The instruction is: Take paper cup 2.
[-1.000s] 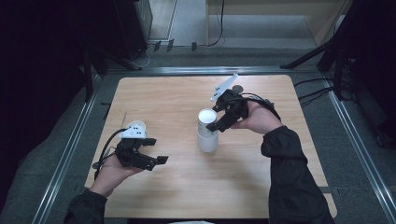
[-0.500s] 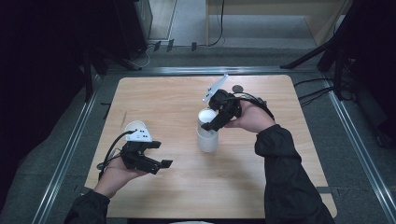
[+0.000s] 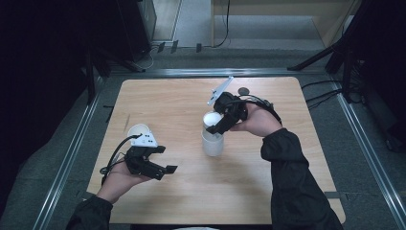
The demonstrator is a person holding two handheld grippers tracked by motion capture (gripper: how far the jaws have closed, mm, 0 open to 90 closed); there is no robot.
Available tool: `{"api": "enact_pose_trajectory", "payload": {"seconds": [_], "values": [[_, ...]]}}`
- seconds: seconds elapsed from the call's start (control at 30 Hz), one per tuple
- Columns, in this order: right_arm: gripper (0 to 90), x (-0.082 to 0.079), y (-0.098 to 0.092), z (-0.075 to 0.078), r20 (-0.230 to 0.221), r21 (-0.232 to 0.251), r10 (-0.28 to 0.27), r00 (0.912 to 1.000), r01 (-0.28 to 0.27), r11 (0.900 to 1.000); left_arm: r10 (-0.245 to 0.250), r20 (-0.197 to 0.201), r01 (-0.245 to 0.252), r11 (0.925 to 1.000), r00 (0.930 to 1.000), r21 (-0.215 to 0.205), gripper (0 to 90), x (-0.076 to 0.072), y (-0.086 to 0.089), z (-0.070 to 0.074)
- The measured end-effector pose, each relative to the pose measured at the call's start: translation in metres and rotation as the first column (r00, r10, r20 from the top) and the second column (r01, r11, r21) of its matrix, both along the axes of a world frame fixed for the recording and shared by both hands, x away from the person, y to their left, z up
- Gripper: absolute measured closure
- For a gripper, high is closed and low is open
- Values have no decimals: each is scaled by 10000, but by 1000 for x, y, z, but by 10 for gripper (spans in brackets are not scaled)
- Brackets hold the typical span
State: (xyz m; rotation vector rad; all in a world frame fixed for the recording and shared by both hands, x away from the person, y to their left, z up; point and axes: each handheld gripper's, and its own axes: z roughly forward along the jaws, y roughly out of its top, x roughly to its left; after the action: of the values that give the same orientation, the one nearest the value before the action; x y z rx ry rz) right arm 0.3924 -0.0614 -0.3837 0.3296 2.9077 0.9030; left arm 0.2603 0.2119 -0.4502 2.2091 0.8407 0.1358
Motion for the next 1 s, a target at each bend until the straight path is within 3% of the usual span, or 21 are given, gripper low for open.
{"api": "enact_pose_trajectory", "payload": {"seconds": [0.53,0.67,1.0], "values": [[334,-1,-2,6,-46,166,-132,9999,133,9998,39,67,-38,10000,10000,-75,142,1,-2,0],[336,-1,-1,6,-69,120,-165,9998,166,9998,85,123,-84,9999,9999,-103,142,10,-9,-4],[338,-1,-2,6,-172,190,-271,9995,274,9994,412,-58,-415,9979,9991,-499,142,48,-37,-20]]}}
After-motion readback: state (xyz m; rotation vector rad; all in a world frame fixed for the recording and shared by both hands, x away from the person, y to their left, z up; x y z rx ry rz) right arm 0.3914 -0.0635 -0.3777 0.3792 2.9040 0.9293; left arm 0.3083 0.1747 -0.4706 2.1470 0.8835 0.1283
